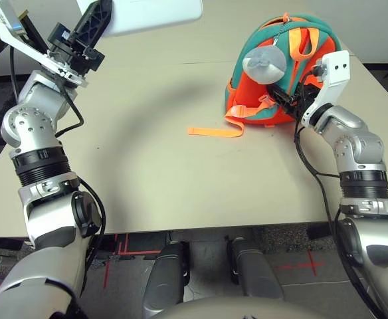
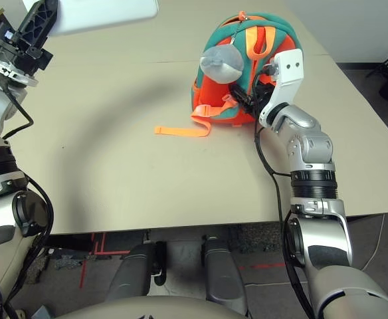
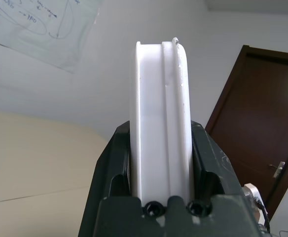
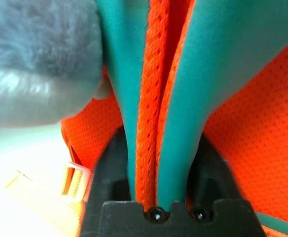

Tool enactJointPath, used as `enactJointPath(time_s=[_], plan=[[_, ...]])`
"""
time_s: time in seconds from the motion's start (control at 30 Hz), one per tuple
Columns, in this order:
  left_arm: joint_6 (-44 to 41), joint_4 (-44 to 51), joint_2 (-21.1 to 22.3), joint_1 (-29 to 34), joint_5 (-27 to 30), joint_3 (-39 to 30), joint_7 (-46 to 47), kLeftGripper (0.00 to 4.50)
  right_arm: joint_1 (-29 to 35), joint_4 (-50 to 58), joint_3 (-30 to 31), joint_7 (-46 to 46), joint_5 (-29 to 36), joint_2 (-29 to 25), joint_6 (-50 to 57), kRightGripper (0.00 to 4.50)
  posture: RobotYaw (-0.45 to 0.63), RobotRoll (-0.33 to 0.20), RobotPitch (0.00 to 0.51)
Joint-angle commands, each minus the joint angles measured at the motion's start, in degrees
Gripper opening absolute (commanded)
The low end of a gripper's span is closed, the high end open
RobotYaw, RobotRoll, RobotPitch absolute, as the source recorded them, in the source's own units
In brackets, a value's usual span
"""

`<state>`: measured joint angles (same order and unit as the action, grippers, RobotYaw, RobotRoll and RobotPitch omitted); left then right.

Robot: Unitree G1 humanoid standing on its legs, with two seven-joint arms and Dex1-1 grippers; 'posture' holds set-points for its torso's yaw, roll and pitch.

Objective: Put the pencil case into the backpack and zip it.

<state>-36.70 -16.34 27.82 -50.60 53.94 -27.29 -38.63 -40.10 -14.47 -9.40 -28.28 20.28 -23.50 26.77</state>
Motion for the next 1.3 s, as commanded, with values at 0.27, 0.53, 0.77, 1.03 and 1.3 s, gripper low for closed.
enactJointPath(time_s=[0.27, 0.53, 0.77, 1.03, 1.3], plan=[[0.9, 1.5, -1.0, 0.2, -0.5, 1.0, -0.1, 1.44, 2.8, 14.5, -2.0, -3.4, 6.3, -4.2, 9.4, 0.24, -0.19, 0.000, 0.138], [0.9, 1.5, -1.4, 0.3, -0.4, 1.2, 0.1, 1.44, 6.7, 28.5, -5.0, -1.8, 12.8, -7.4, 20.4, 0.24, -0.19, 0.000, 0.137], [1.2, 0.7, -2.0, -0.2, -0.8, 1.6, -0.2, 1.44, 7.0, 36.3, -7.7, 1.1, 17.8, -9.8, 28.6, 0.24, -0.20, 0.000, 0.137], [1.3, 0.1, -2.5, -0.6, -1.2, 1.9, -0.6, 1.44, 8.3, 42.7, -10.0, 4.8, 22.8, -10.0, 34.9, 0.24, -0.21, 0.000, 0.136], [1.3, -0.3, -3.0, -1.2, -1.3, 2.3, -0.8, 1.44, 14.9, 45.9, -9.4, 8.1, 24.0, -8.2, 35.2, 0.24, -0.22, 0.000, 0.136]])
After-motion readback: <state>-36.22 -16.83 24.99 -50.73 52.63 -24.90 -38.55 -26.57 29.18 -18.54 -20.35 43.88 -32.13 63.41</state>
